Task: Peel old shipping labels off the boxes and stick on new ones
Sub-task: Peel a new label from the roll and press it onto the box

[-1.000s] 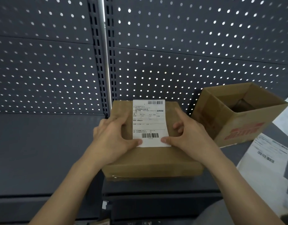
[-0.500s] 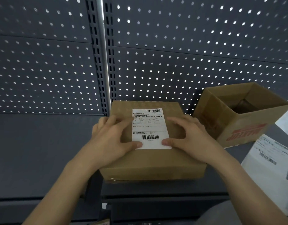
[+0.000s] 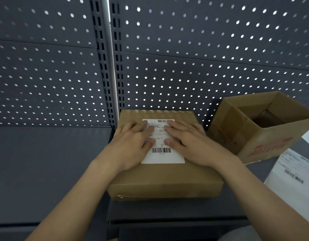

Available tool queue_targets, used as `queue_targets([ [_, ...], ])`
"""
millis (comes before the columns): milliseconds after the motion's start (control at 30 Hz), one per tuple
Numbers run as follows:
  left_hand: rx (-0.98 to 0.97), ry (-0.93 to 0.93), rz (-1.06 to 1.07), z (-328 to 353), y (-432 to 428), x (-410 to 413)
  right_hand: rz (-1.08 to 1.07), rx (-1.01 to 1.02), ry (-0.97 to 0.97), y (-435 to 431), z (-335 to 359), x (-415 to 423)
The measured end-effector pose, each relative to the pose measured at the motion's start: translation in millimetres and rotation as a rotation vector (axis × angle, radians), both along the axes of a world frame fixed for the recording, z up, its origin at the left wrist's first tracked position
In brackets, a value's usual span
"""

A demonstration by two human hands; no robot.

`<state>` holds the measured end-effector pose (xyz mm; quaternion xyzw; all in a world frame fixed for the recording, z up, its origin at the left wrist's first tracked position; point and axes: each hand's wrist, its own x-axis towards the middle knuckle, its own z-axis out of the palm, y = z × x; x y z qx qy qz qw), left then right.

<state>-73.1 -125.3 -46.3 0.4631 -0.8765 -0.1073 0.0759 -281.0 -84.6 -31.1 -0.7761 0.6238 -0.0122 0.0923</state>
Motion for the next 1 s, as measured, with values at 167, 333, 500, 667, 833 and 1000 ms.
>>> queue_targets([
  [167, 0.041, -0.116, 0.012, -4, -4, -2, 0.007, 0.024, 0.073, -3, -8, -2],
  [333, 0.024, -0.073, 0.057, -5, -8, -10, -0.013, -0.029, 0.0, -8, -7, 2],
  [500, 0.043, -0.058, 0.059, -8, -11, -22, -0.026, -0.073, 0.087, -19, -13, 15],
  [667, 0.032, -0.125, 0.067, -13, -9, -23, -0.021, -0.028, 0.118, -18, -16, 18],
  [833, 0.042, -0.134, 0.05, -13, -11, -23, -0.017, -0.024, 0.113, -18, -16, 17],
  [1000, 0.003, 0.003, 0.013, -7, -12, -9, -0.046, -0.118, -0.003, -11, -10, 13],
])
